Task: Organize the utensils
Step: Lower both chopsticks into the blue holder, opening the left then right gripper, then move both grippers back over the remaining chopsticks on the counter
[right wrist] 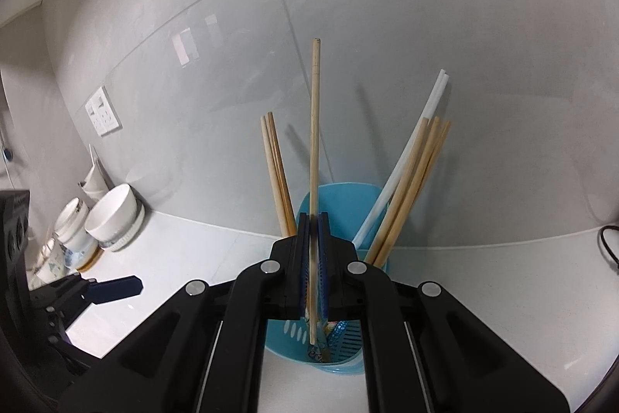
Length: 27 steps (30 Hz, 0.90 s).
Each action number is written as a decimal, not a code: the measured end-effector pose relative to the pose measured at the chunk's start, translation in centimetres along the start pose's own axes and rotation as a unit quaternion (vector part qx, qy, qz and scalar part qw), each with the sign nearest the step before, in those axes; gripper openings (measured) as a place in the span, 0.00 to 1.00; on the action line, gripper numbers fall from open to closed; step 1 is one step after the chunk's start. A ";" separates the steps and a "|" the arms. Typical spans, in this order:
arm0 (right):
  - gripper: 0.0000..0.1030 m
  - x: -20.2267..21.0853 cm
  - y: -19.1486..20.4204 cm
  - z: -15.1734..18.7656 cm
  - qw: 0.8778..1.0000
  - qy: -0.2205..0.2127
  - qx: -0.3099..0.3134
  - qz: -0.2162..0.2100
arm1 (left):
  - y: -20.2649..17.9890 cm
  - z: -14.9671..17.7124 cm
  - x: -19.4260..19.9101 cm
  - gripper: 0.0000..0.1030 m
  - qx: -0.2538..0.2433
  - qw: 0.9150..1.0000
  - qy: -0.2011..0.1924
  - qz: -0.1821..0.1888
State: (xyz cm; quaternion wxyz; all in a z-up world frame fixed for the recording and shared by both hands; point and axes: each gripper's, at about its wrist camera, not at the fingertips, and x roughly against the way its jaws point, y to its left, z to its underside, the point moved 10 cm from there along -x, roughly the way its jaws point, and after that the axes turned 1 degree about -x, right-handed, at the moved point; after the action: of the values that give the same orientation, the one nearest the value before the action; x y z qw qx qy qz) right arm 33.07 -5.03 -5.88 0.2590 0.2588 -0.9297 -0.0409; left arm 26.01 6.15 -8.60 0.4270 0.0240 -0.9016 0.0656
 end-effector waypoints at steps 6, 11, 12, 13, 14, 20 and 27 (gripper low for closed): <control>0.04 -1.0 0.2 1.3 1.000 0.006 0.008 0.009 | 0.6 0.3 -0.3 0.94 0.007 1.000 0.009 0.004; 0.04 -1.6 0.1 2.3 1.000 0.018 0.011 0.015 | 0.5 0.2 -0.5 0.94 0.007 1.000 0.011 0.009; 0.04 -1.7 0.1 2.5 1.000 0.021 0.012 0.017 | 0.5 0.2 -0.5 0.94 0.007 1.000 0.011 0.009; 0.04 -1.7 0.0 2.7 0.999 0.023 0.013 0.018 | 0.6 0.3 -0.7 0.94 0.007 1.000 0.011 0.010; 0.04 -1.6 -0.1 2.8 0.999 0.026 0.014 0.019 | 0.3 0.2 -0.5 0.94 0.006 1.000 0.012 0.009; 0.17 -0.7 -0.1 2.4 0.999 0.032 0.018 0.034 | 0.3 0.1 -0.4 0.94 0.008 1.000 0.009 0.009; 0.63 3.0 -1.7 2.3 0.997 0.047 0.001 0.061 | 0.3 0.6 0.7 0.94 0.020 1.000 0.015 -0.006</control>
State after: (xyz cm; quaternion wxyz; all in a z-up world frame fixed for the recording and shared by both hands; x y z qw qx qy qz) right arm 30.45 -8.15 -6.84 0.3047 0.2038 -0.9303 -0.0121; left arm 25.10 6.37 -8.45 0.4400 0.0367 -0.8935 0.0816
